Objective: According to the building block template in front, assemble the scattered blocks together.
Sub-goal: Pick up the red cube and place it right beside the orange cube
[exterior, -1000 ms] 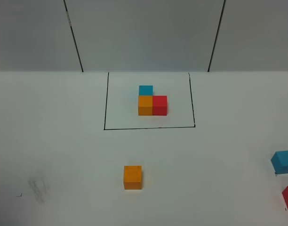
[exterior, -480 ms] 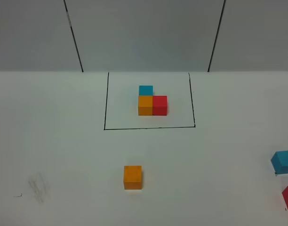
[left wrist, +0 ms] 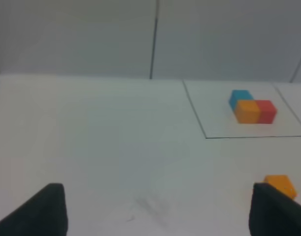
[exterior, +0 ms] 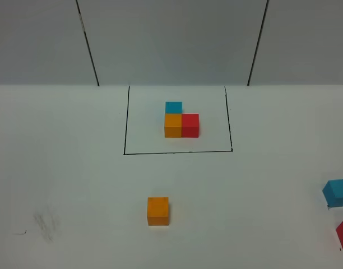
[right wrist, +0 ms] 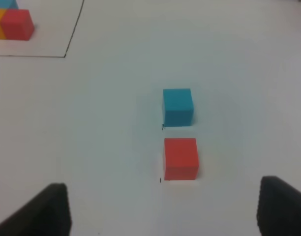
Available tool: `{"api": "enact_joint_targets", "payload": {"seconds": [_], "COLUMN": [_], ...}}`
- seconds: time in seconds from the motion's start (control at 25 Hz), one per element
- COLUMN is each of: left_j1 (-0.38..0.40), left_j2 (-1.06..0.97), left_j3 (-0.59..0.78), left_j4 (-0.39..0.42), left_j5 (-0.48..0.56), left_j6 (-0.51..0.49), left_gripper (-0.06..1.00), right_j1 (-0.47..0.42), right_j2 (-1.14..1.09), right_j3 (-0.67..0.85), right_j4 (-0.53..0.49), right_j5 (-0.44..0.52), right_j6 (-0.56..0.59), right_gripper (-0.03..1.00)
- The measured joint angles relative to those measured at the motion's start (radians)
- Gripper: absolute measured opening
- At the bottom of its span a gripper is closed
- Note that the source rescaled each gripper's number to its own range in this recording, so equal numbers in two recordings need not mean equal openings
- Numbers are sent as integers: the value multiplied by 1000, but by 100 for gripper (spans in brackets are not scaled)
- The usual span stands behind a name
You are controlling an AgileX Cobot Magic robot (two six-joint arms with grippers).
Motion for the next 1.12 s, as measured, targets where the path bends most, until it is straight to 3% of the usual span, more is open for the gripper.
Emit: {"api": "enact_joint_targets", "payload": {"seconds": [0.16, 0.36, 0.56, 1.12], "left_j1": [138, 239, 247, 247], "left_j2": [0, 0, 0, 0], "left_j3": [20, 107, 212, 241], "left_j4": [-53, -82, -85, -85], "left_j5": [3, 1, -13, 16], "left_j6": [88, 114, 95, 60], "left_gripper": [64, 63, 63, 63], "right_j1": [0, 0, 0, 0], "right_j2": [0, 0, 0, 0], "right_j3": [0, 0, 0, 0], "right_j4": [0, 0, 0, 0], "right_j5": [0, 0, 0, 0], "right_j6": [0, 0, 0, 4], "right_gripper": [62, 62, 62, 62]}}
